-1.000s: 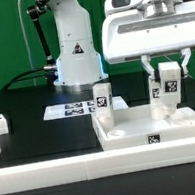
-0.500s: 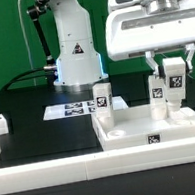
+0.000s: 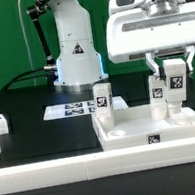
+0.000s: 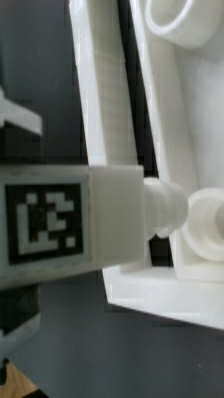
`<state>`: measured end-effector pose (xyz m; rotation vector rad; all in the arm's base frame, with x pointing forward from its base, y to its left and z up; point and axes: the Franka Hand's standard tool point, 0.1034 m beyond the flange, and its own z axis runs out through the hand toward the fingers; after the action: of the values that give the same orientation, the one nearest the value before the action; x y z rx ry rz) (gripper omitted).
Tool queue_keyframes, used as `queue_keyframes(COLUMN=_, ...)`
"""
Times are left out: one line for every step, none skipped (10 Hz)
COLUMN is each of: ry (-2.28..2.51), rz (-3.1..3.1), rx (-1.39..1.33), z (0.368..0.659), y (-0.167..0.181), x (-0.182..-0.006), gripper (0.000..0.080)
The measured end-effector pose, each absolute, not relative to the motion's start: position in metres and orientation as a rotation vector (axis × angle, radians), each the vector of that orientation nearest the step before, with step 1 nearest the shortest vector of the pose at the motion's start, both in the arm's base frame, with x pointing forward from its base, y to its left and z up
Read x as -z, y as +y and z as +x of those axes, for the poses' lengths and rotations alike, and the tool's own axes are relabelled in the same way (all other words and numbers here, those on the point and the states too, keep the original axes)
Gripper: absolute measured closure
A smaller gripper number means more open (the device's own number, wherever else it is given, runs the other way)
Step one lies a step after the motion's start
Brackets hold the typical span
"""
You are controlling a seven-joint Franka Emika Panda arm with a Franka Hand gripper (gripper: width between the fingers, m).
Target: Assemble square table
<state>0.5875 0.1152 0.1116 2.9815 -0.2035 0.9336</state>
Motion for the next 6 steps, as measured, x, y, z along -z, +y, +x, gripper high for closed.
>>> queue_keyframes(ry=-0.197, rz=2.979, rx=-0.933, z=0.587, y=0.116, x=-0.109, gripper=0.0511)
queue_keyframes(ry=-0.185, rz=2.968, rx=-0.958, z=0.587, y=0.118, x=-0.107, gripper=0.0511)
queue_keyframes(ry=-0.181, rz=2.968, rx=-0.951, z=0.585, y=0.119, x=-0.104, gripper=0.0511)
queue_keyframes(ry=-0.184, rz=2.968, rx=-0.947, z=0.584, y=0.12, x=-0.103, gripper=0.0511)
queue_keyframes(ry=-0.181, rz=2.964, rx=-0.951, z=0.584, y=0.12, x=-0.1, gripper=0.0511)
queue_keyframes(ry=-0.171, rz=2.952, rx=-0.979, z=0.583, y=0.121, x=-0.099, gripper=0.0511)
